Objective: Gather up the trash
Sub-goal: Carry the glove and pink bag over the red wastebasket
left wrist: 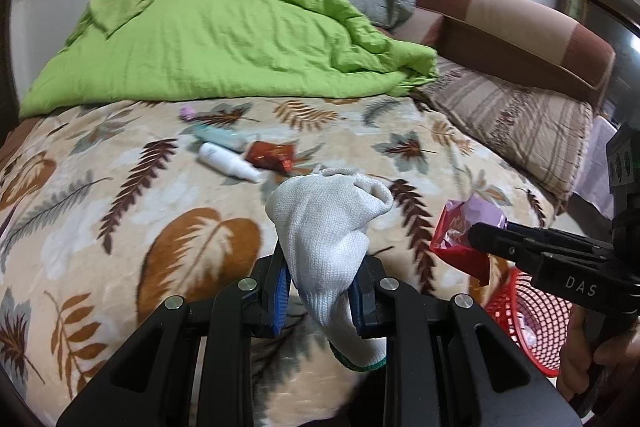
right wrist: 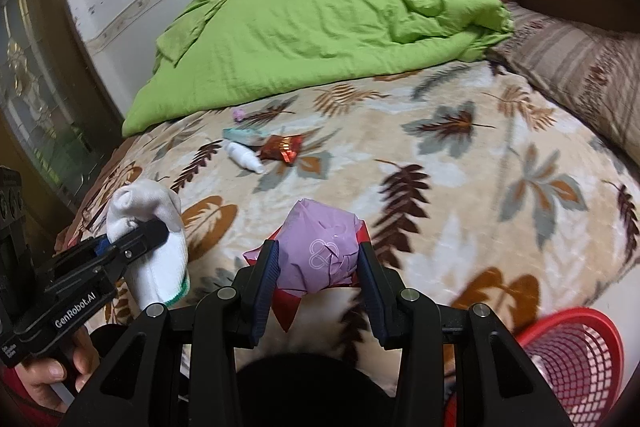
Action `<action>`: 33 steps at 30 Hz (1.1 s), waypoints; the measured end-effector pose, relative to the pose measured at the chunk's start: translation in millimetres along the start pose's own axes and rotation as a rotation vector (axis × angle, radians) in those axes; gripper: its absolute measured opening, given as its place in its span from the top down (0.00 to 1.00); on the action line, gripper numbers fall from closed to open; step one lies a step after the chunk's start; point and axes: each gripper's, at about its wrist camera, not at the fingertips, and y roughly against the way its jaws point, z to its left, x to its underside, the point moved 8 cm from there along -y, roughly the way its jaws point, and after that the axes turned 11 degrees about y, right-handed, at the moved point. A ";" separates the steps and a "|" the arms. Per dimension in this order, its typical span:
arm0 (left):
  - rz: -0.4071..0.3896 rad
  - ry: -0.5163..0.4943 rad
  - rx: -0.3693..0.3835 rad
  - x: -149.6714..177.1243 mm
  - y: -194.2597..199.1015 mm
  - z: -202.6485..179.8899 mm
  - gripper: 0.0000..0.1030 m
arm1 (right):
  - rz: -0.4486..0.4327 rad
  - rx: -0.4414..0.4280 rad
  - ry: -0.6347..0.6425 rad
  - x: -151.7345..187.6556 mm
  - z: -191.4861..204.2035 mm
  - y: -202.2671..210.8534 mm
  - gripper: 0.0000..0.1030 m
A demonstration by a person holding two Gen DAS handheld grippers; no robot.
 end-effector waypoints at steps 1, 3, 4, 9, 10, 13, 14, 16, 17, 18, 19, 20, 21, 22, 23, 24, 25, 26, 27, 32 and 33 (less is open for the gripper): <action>0.008 -0.009 0.014 0.3 -0.9 -6.9 0.77 | 0.000 0.014 -0.009 3.4 -7.3 5.7 0.58; 0.022 -0.030 0.042 0.6 -3.3 -20.1 0.77 | 0.001 0.034 -0.030 9.0 -19.9 17.2 0.58; 0.026 -0.041 0.054 0.8 -4.0 -26.8 0.77 | -0.001 0.046 -0.044 11.1 -27.5 23.8 0.58; 0.079 -0.123 0.165 7.6 -8.3 -80.8 0.77 | -0.018 0.142 -0.111 25.9 -77.1 71.9 0.58; 0.095 -0.143 0.198 10.5 -8.7 -95.6 0.77 | -0.017 0.166 -0.129 31.8 -89.7 83.3 0.58; 0.151 -0.184 0.294 21.0 -9.2 -134.5 0.77 | -0.012 0.235 -0.180 48.9 -119.5 110.8 0.58; 0.184 -0.201 0.335 26.3 -10.5 -151.7 0.77 | -0.009 0.256 -0.202 56.2 -130.6 121.3 0.58; 0.235 -0.223 0.393 36.7 -12.2 -177.1 0.77 | -0.002 0.289 -0.244 69.4 -150.5 138.2 0.58; 0.267 -0.230 0.425 43.0 -13.6 -190.1 0.77 | 0.001 0.310 -0.263 78.0 -159.8 147.4 0.58; 0.293 -0.238 0.447 49.6 -14.6 -200.5 0.77 | 0.004 0.319 -0.273 83.5 -164.2 152.6 0.58; 0.322 -0.249 0.466 56.3 -16.8 -210.9 0.77 | 0.011 0.326 -0.289 91.7 -170.0 158.5 0.58; 0.350 -0.267 0.483 64.3 -19.8 -222.9 0.77 | 0.016 0.331 -0.299 98.2 -173.7 162.0 0.57; 0.361 -0.282 0.493 70.3 -21.3 -230.1 0.77 | 0.021 0.334 -0.304 103.8 -175.9 163.4 0.56; 0.370 -0.297 0.499 75.6 -23.5 -237.0 0.76 | 0.033 0.330 -0.308 110.9 -178.1 162.8 0.55; 0.393 -0.318 0.505 83.9 -27.7 -245.3 0.67 | 0.040 0.320 -0.311 114.0 -178.3 160.0 0.53; 0.410 -0.329 0.509 90.2 -29.5 -249.3 0.50 | 0.055 0.302 -0.316 119.5 -178.5 155.2 0.49; 0.422 -0.334 0.501 96.2 -31.9 -251.0 0.43 | 0.065 0.304 -0.324 124.9 -180.4 153.4 0.48; 0.421 -0.331 0.485 98.8 -34.5 -250.9 0.38 | 0.072 0.316 -0.338 129.6 -184.2 152.7 0.46; 0.424 -0.329 0.486 98.9 -34.4 -249.9 0.38 | 0.073 0.314 -0.349 131.6 -186.4 152.5 0.46; 0.397 -0.278 0.461 82.8 -33.0 -232.6 0.38 | 0.033 0.301 -0.339 118.7 -184.5 152.8 0.46; 0.388 -0.263 0.451 79.2 -32.5 -226.9 0.38 | 0.026 0.287 -0.325 112.3 -180.6 149.7 0.46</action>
